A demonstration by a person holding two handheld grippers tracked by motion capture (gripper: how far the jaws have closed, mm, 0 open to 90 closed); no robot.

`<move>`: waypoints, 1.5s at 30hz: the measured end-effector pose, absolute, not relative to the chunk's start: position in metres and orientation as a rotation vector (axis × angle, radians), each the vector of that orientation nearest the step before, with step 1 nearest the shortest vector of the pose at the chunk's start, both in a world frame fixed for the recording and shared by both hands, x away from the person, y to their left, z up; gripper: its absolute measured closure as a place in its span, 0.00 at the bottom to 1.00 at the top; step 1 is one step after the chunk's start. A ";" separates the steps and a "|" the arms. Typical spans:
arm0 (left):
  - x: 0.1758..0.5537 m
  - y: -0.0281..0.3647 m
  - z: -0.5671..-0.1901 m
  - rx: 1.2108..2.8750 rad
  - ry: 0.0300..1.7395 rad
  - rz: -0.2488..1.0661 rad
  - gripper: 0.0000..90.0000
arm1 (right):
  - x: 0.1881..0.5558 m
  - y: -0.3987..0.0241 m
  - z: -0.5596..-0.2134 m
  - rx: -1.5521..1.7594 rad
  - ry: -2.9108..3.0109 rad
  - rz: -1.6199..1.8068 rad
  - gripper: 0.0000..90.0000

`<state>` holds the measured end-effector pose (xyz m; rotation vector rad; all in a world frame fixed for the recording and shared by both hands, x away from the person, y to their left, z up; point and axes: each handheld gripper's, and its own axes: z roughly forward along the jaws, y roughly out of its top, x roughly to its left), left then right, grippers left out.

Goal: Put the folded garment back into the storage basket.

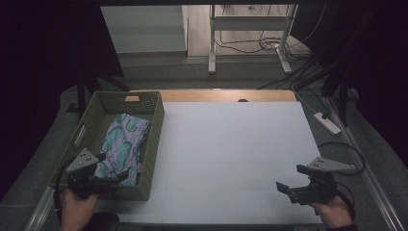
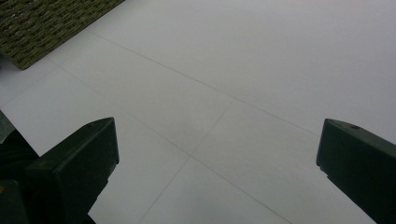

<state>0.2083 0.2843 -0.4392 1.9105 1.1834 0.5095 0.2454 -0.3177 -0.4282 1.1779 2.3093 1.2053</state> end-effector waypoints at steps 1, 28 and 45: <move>0.208 0.284 -0.440 1.907 1.186 0.510 0.00 | 0.244 -0.320 -0.428 1.179 2.302 1.203 0.00; 0.190 0.290 -0.447 1.894 1.194 0.522 0.00 | 0.204 -0.345 -0.428 1.291 2.167 1.100 0.00; 0.185 0.283 -0.455 1.917 1.190 0.524 0.00 | 0.195 -0.341 -0.438 1.299 2.182 1.023 0.00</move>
